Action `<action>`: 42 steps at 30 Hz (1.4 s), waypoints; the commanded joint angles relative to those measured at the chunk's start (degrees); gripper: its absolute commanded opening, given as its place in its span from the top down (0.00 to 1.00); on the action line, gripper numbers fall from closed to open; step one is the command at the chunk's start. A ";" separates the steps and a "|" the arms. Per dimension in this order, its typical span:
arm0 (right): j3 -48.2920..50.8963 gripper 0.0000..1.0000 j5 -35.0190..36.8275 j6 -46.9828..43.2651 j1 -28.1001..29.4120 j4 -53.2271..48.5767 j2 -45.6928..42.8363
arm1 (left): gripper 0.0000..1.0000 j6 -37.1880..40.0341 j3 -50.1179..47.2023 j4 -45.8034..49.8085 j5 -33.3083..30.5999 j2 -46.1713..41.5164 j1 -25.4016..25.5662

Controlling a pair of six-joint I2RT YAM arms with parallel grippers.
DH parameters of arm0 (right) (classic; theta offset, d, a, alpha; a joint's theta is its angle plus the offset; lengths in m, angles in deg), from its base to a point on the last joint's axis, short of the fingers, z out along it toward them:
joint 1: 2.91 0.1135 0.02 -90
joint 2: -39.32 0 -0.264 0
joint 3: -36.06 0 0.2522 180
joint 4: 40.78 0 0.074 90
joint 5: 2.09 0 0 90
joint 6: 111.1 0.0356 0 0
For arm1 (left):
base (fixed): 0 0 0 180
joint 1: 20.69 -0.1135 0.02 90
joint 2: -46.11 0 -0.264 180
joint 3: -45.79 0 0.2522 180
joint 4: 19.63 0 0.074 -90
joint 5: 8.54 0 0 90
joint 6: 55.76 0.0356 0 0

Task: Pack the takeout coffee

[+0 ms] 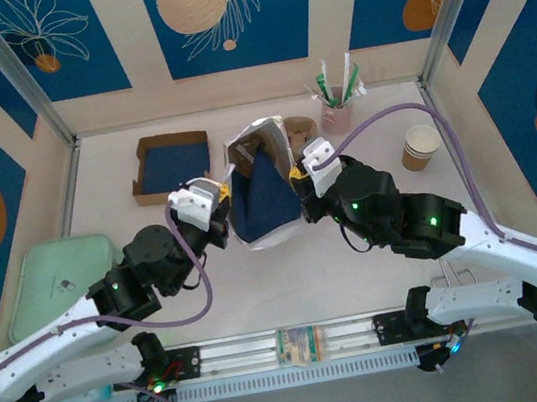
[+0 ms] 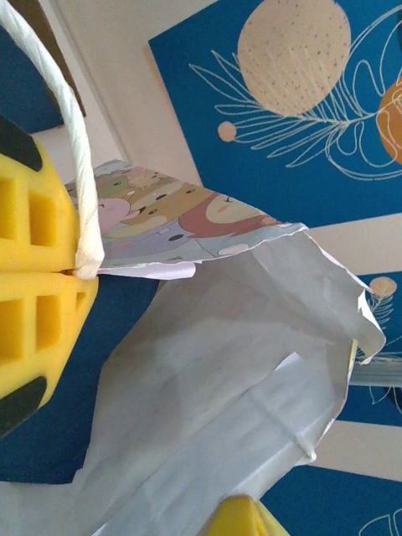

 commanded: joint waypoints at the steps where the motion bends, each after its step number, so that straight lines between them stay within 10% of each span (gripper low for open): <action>1: 0.58 1.00 2.50 -1.67 0.47 3.70 -0.63 | 0.96 2.34 -0.15 -4.21 -2.55 -0.41 0.74; 15: -1.10 1.00 -0.65 0.87 -0.64 -0.56 -0.02 | 0.96 0.05 2.26 0.36 -3.34 0.90 0.69; 27: -8.41 1.00 -17.08 10.98 -10.16 -14.43 3.41 | 0.96 -9.36 16.93 22.41 -4.37 9.82 -1.21; 42: -12.95 1.00 -33.51 16.69 -17.45 -23.73 8.80 | 0.94 -23.58 23.58 36.68 15.77 17.88 -13.78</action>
